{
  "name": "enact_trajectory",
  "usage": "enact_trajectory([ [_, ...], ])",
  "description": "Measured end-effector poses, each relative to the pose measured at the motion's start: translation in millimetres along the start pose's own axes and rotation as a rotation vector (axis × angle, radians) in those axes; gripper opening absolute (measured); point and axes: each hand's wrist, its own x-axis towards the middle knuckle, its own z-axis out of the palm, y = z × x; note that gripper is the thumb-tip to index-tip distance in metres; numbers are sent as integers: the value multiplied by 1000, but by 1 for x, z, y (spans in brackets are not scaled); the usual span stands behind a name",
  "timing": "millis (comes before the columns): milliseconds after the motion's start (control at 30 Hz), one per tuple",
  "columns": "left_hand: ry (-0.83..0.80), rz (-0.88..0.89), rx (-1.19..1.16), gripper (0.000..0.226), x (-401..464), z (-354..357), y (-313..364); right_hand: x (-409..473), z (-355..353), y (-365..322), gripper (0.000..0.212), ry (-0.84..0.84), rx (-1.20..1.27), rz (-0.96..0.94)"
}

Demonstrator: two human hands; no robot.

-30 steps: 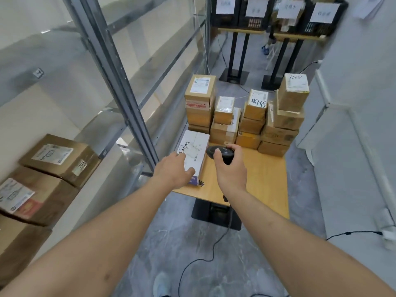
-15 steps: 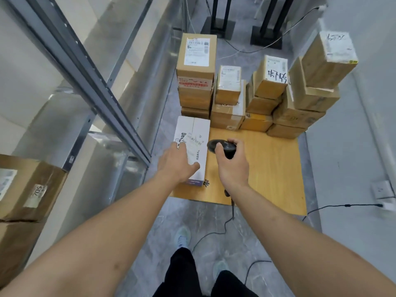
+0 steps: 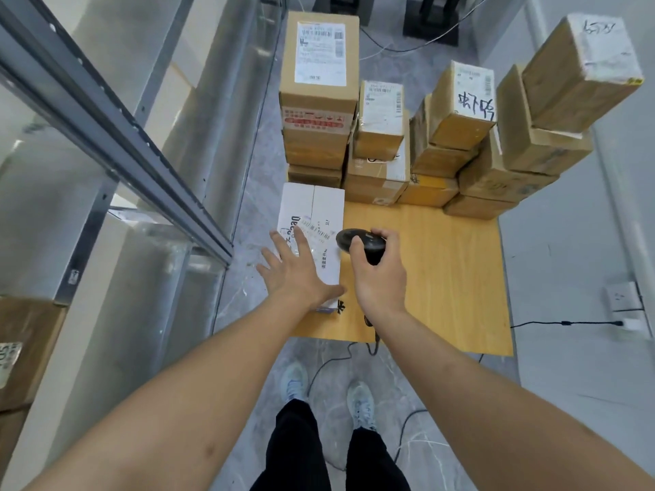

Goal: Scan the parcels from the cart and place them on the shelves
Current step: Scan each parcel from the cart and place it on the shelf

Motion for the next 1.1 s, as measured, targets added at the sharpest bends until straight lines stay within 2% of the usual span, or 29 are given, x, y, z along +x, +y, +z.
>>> enact_trajectory([
  [267, 70, -143, -118, 151, -24, 13, 3, -1, -20, 22, 32, -27, -31, -31],
  [500, 71, -312, -205, 153, -64, 27, -14, -16, -21, 26, 30, -170, -20, -85],
  [767, 100, -306, -251, 145, -86, 58, -27, -28, -19, 45, 31, -250, -42, -114],
  [900, 174, -265, -383, 118, -91, 61, -35, -30, -25, 49, 29, -244, -41, -109],
  [1100, 241, -211, -846, 62, -86, 69, -63, -36, -23, 45, 31, -235, -29, -103],
])
